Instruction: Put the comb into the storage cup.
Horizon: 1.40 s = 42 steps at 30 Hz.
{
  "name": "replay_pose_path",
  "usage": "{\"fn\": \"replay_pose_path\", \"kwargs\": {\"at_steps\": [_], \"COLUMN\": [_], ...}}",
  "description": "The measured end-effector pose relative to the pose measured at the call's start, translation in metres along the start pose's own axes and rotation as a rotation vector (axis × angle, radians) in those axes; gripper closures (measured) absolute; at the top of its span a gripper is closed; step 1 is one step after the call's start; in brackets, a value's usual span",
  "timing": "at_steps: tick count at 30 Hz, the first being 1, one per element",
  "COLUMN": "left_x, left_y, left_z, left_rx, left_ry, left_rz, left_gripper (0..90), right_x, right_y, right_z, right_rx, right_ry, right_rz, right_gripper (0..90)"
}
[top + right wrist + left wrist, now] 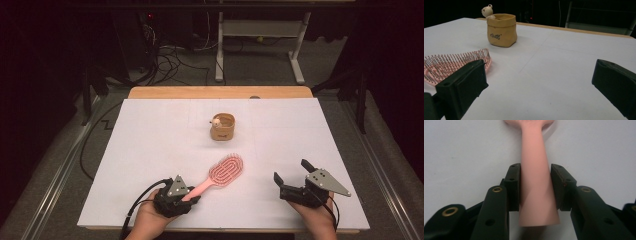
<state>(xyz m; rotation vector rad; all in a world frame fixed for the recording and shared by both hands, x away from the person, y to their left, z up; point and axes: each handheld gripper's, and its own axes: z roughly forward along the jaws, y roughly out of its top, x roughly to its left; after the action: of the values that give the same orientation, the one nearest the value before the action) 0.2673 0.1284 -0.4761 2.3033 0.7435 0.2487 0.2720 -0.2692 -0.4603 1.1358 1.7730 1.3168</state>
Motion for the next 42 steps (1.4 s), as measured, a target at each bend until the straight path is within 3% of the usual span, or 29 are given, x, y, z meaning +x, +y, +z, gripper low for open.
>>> {"fn": "replay_pose_path", "kwargs": {"at_steps": [4,11,21,32,42], "left_x": [0.005,0.017,0.023,0.03,0.032], "left_y": [-0.004,-0.024,-0.045,-0.077,-0.088], "left_z": [-0.004,-0.023,-0.043,-0.07,-0.074], "left_rx": [0.009,0.02,0.03,0.019,-0.025], "left_ry": [-0.008,0.018,0.048,0.081,0.077], "left_rz": [-0.011,-0.027,-0.056,-0.101,-0.144], "left_gripper": [62.9,63.0,63.1,63.0,62.7], "right_x": [0.0,-0.001,0.001,-0.001,-0.001], "right_y": [0.0,-0.001,0.0,-0.001,-0.001], "right_z": [0.0,0.0,0.0,0.001,-0.001], "right_rx": [0.0,0.005,0.004,0.008,0.006], "right_ry": [0.0,-0.002,-0.004,-0.005,-0.009], "right_rz": [-0.003,-0.007,-0.014,-0.002,0.008], "right_gripper": [0.2,0.2,0.2,0.2,0.2]}}
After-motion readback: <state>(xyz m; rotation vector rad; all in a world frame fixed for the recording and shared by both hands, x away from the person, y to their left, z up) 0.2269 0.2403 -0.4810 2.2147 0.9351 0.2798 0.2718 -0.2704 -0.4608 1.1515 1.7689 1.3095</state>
